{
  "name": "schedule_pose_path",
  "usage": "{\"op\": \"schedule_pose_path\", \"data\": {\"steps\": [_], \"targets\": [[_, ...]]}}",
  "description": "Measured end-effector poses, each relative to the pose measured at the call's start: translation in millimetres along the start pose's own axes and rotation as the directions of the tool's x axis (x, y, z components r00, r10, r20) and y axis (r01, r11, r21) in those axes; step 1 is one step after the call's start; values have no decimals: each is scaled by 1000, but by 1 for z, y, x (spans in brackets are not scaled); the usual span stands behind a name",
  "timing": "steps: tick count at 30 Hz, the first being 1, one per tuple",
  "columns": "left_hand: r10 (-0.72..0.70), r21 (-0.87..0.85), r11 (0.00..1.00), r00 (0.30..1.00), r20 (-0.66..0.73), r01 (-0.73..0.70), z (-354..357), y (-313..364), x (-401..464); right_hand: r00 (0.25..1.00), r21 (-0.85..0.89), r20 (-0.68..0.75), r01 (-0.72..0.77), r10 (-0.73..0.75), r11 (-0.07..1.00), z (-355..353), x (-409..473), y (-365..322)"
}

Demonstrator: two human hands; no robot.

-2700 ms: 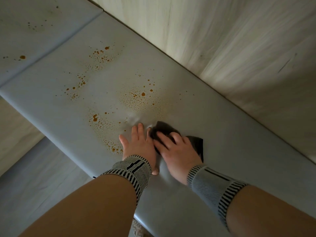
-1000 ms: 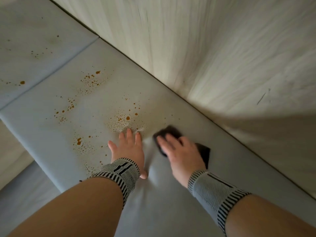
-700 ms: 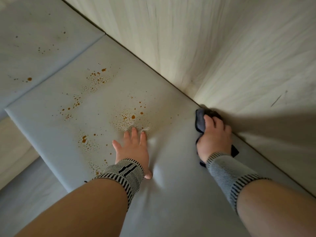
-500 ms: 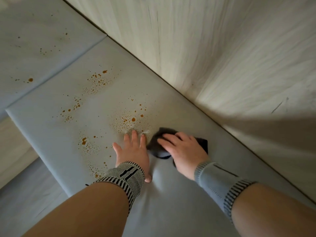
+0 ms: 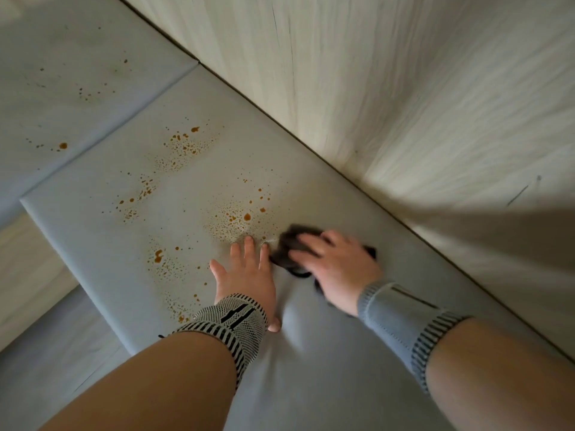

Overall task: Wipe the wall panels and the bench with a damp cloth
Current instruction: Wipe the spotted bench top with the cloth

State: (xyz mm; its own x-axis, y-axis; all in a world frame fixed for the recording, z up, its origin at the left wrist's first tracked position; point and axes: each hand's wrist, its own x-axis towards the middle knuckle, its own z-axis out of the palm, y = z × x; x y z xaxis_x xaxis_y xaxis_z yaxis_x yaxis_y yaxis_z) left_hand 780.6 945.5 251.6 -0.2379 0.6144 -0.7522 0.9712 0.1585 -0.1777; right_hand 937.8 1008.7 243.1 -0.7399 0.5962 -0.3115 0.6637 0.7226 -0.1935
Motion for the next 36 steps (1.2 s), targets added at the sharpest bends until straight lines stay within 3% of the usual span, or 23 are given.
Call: {"op": "schedule_pose_path", "data": {"steps": [1,3,4,5,6,7,9,11,12,14,16,18,20,22,24,25,27,29,31,33,36], "targets": [[0,-3,1000,1000,-1,0,0,0,0,990,2,-21,-137,137,991,-2,1,16],[1,8,1000,1000,2,-1,1,-1,0,858,66,-43,-508,511,859,-6,1,39],[1,13,1000,1000,5,-1,1,-1,1,785,99,-43,-612,618,785,-10,2,37],[1,12,1000,1000,7,-1,1,0,1,758,96,-48,-645,651,758,-9,3,29],[1,8,1000,1000,6,-1,1,0,1,786,71,-65,-611,615,788,-6,2,18],[0,3,1000,1000,3,0,1,1,1,861,63,-109,-493,497,868,-1,0,6],[1,-1,1000,1000,-3,-1,0,1,0,975,58,-184,-118,127,991,6,-9,-9],[7,-5,1000,1000,-3,-7,0,0,-1,980,-41,-146,130,-135,991,7,-14,7],[11,-8,1000,1000,-1,-11,0,0,-1,987,-72,-100,122,-129,990,7,-13,21],[16,-10,1000,1000,6,-16,1,0,0,990,-31,-56,-132,130,991,0,-11,44],[15,4,1000,1000,11,-15,1,0,1,856,87,-82,-503,510,860,-4,-5,50],[11,11,1000,1000,17,-11,0,1,1,768,137,-62,-625,637,768,-6,-1,26],[6,4,1000,1000,17,-6,0,2,2,860,124,-164,-469,484,875,5,-3,-4],[0,-5,1000,1000,14,0,0,2,3,962,95,-211,-157,174,983,18,-13,-22],[2,-4,1000,1000,4,-2,0,3,3,980,5,-174,97,-95,995,19,-19,-6],[6,1,1000,1000,7,-6,0,2,3,982,-27,-145,115,-118,993,17,-19,7],[8,15,1000,1000,17,-9,1,3,4,989,3,-100,-113,113,994,10,-17,33],[5,32,999,1000,21,-6,1,3,5,870,87,-112,-473,480,877,1,-12,47],[3,34,999,1000,28,-4,1,3,6,756,145,-79,-636,649,758,-5,-8,34],[3,32,999,1000,23,-3,1,4,5,805,141,-115,-567,582,812,0,-10,4],[8,20,1000,1000,9,-8,1,3,4,972,106,-159,-157,173,982,16,-19,-21]]}}
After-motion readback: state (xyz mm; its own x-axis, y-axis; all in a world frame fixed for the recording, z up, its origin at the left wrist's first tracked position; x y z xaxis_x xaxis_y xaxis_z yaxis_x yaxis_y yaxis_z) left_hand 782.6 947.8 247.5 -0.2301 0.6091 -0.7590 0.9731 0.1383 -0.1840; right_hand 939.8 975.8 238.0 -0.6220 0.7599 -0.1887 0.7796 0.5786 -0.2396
